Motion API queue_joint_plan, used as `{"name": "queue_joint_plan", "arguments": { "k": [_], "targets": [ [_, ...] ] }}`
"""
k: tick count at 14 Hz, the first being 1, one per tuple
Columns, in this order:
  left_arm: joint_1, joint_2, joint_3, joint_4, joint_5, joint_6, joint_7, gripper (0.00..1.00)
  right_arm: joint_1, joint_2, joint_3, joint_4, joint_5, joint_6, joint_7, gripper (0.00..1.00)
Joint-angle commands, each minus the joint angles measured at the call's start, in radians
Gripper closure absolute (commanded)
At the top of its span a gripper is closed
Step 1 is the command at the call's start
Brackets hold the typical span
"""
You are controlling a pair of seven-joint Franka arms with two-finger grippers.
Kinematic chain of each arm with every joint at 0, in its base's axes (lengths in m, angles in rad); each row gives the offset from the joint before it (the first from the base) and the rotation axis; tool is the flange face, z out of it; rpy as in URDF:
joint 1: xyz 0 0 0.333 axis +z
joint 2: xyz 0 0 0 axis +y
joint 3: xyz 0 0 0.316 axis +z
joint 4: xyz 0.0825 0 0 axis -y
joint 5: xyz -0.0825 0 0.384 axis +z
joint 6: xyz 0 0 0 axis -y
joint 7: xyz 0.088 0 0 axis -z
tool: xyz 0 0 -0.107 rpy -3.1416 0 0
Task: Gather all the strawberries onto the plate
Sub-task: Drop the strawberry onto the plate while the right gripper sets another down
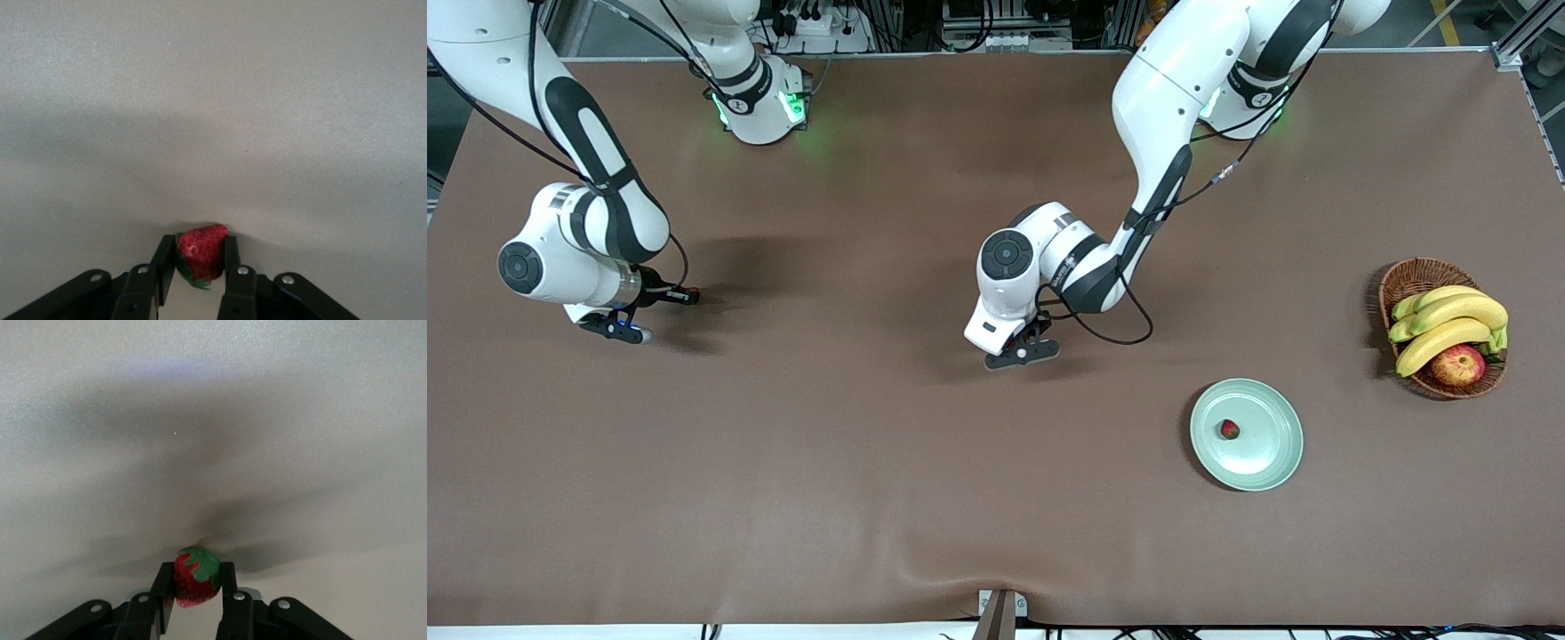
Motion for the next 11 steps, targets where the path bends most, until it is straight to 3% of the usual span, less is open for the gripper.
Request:
{"name": "queue_joint_plan", "arguments": {
  "k": [1,3,7,11],
  "targets": [
    [-0.012,0.016,0.011,0.025,-0.017,0.002,-0.016,1.00,-0.016,-0.023,0.016,-0.005,-0.019,0.005,-0.010,1.00],
    [-0.012,0.008,0.011,0.025,-0.017,0.002,-0.039,1.00,-0.013,-0.023,0.017,0.026,-0.019,-0.021,-0.009,1.00],
    [0.007,-0.031,0.018,0.021,-0.019,0.002,-0.093,1.00,-0.010,-0.024,0.021,0.168,-0.019,-0.221,-0.004,1.00],
    [0.124,-0.107,0.018,-0.003,-0.020,-0.093,-0.083,1.00,0.024,-0.021,0.024,0.308,-0.016,-0.382,0.019,1.00]
  ]
}}
